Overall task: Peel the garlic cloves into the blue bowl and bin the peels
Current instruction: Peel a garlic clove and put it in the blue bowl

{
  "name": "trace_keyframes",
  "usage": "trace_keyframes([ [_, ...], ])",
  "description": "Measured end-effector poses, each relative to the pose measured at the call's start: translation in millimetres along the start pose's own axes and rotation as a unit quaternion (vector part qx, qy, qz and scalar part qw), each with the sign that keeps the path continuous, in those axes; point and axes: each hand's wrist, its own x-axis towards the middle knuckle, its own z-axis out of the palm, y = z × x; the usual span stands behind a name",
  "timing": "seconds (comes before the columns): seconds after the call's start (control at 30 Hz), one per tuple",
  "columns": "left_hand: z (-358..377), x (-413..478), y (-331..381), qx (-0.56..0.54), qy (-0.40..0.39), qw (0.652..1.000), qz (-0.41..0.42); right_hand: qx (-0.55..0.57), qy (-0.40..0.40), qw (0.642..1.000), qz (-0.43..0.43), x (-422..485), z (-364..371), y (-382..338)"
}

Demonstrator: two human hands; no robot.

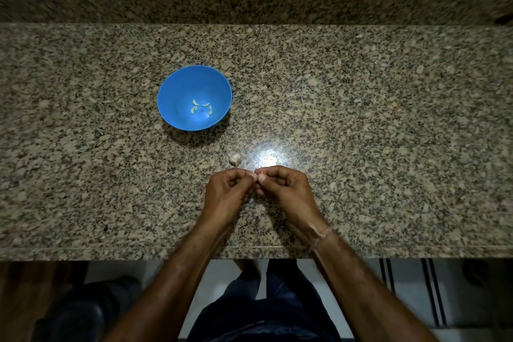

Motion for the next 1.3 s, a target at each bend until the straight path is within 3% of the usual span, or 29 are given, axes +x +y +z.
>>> trace_keyframes([
  [0.43,1.9,6.1,-7.6,0.074,0.038,0.996,0.036,-0.071,-0.013,0.997,-0.016,3.7,-8.0,-0.6],
  [0.67,4.6,8.8,-7.9,0.057,0.033,0.997,0.026,0.055,-0.003,0.994,0.095,4.1,-5.0,-0.3],
  [0.9,0.8,22.4,-14.1,0.129,0.115,0.984,0.043,0.112,-0.016,0.985,0.13,5.5,-9.0,4.6],
  [1.03,0.8,20.8,-14.5,0.191,0.107,0.974,0.061,0.13,-0.029,0.983,0.124,7.1,-11.1,5.9],
  [1.17,-0.5,12.4,-14.4,0.148,0.107,0.981,0.06,0.111,-0.013,0.99,0.086,7.8,-11.5,5.9],
  [1.3,-1.4,4.2,-11.0,0.108,0.059,0.99,0.075,0.054,-0.009,0.998,0.018,9.5,-8.9,11.2],
])
